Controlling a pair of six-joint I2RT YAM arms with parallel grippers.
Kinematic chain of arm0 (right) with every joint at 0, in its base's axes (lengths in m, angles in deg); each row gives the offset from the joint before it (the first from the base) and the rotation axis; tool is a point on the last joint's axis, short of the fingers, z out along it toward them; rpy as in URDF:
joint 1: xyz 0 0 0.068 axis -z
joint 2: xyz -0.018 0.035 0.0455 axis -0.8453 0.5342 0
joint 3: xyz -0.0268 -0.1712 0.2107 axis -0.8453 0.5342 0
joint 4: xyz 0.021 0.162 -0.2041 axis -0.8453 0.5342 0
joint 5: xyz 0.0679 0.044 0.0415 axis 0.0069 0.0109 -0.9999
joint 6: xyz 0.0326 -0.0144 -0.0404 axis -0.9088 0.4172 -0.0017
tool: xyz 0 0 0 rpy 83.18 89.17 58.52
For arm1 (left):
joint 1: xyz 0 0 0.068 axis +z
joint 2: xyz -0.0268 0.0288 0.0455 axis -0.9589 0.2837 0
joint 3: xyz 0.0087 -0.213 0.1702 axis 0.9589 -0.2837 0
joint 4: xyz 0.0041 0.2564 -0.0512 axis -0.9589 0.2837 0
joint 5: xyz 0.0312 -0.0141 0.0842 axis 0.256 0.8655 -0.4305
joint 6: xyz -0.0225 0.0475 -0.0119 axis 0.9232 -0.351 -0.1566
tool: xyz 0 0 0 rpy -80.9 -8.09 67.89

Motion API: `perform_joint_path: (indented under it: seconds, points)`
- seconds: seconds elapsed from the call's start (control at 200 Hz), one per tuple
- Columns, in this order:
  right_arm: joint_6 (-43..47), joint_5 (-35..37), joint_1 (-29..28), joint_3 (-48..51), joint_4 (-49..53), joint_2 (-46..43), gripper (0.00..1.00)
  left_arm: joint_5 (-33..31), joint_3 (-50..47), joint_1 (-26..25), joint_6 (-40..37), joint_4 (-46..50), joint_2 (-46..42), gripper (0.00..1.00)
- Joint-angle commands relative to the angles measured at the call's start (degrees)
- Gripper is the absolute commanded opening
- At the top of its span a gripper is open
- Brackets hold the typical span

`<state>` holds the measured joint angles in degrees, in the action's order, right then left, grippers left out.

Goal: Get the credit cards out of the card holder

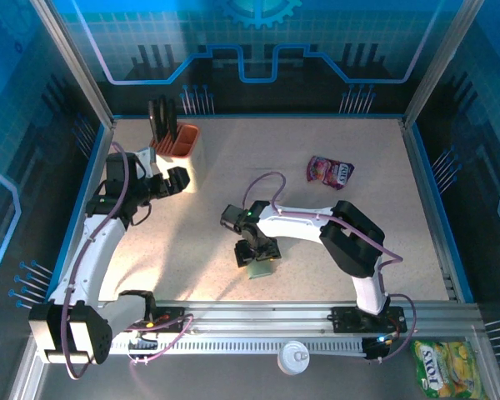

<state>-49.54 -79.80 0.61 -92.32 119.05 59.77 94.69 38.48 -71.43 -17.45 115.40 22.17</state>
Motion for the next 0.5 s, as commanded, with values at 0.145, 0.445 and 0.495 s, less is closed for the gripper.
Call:
perform_joint_path:
  seconds: [0.145, 0.445, 0.495]
  points:
    - [2.8, 0.9, 4.3, -2.7, 1.3, -1.2, 0.76, 1.0, 1.2, -0.1, 0.8, 0.2, 1.0, 0.99]
    - [6.6, 1.1, 9.6, -7.2, 1.6, 1.6, 0.75, 1.5, 1.3, -0.1, 1.0, 0.2, 1.8, 0.99]
    - [7.1, 1.1, 10.3, -8.3, 1.7, 2.3, 0.75, 1.5, 1.3, -0.1, 1.0, 0.1, 2.0, 0.99]
